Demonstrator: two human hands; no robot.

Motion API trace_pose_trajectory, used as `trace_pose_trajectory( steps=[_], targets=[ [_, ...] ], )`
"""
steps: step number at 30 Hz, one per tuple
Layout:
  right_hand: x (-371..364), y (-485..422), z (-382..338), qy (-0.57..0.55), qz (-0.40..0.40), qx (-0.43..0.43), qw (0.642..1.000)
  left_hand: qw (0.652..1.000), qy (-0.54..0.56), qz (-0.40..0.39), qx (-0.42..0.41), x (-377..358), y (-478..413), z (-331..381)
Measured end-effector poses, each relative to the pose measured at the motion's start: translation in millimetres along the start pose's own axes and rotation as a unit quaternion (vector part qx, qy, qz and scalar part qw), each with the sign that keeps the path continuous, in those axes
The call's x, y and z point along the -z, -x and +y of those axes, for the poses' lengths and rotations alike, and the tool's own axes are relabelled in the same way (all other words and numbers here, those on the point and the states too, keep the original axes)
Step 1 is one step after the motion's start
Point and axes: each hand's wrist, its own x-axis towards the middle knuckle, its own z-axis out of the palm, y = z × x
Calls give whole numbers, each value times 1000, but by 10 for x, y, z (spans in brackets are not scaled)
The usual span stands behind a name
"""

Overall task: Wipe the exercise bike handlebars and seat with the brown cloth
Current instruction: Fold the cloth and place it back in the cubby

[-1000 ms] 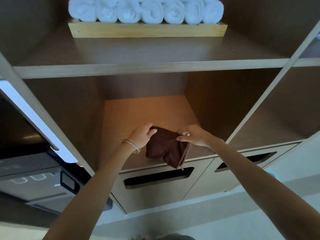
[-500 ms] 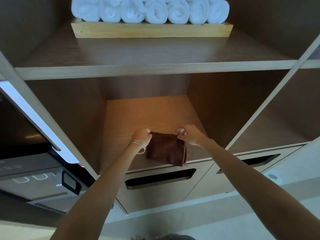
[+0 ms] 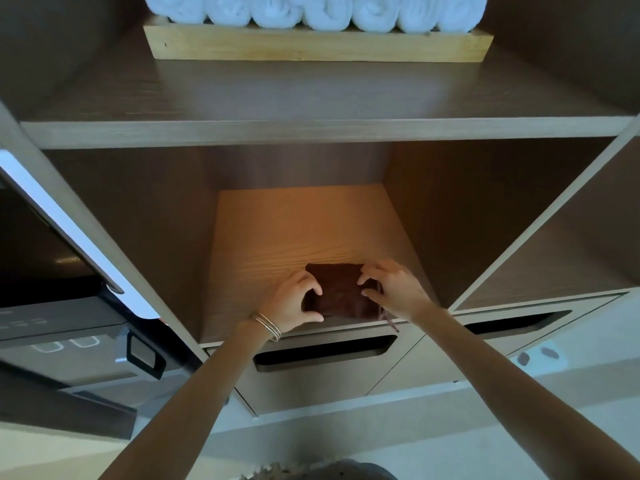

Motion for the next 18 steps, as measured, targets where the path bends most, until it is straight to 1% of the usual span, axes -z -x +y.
trace_pose_trajectory(
  steps=[1, 2, 4, 5, 6, 8, 10, 12, 13, 15, 17, 18],
  targets=[
    [-24, 46, -23, -2, 19, 17, 1000, 1000, -9, 14, -5, -55, 6, 27],
    [-54, 108, -46, 11, 10, 36, 999, 999, -22, 32, -8, -106, 17, 52],
    [-134, 227, -70, 89, -35, 76, 993, 996, -46, 71, -11, -187, 35, 91],
    [-167, 270, -71, 123, -38, 91, 987, 995, -58, 86, -13, -209, 41, 106],
    [-173, 292, -64, 140, -22, 101, 985, 993, -68, 95, -15, -219, 46, 121],
    [-144, 282, -61, 154, 4, 119, 981, 990, -90, 102, -20, -217, 48, 137],
    [-106, 260, -50, 148, -10, 126, 981, 989, -107, 102, -24, -202, 50, 149],
    [-14, 225, -23, 122, -22, 112, 986, 988, -113, 99, -28, -176, 49, 152],
    [42, 199, -5, 130, -13, 120, 984, 988, -118, 95, -32, -153, 46, 164],
    [167, 151, 30, 165, 42, 172, 970, 986, -134, 87, -51, -117, 43, 198],
    [246, 148, 37, 191, 78, 195, 959, 979, -157, 105, -81, -106, 45, 230],
    [231, 172, 38, 195, 81, 200, 957, 974, -167, 118, -92, -106, 47, 248]
  ],
)
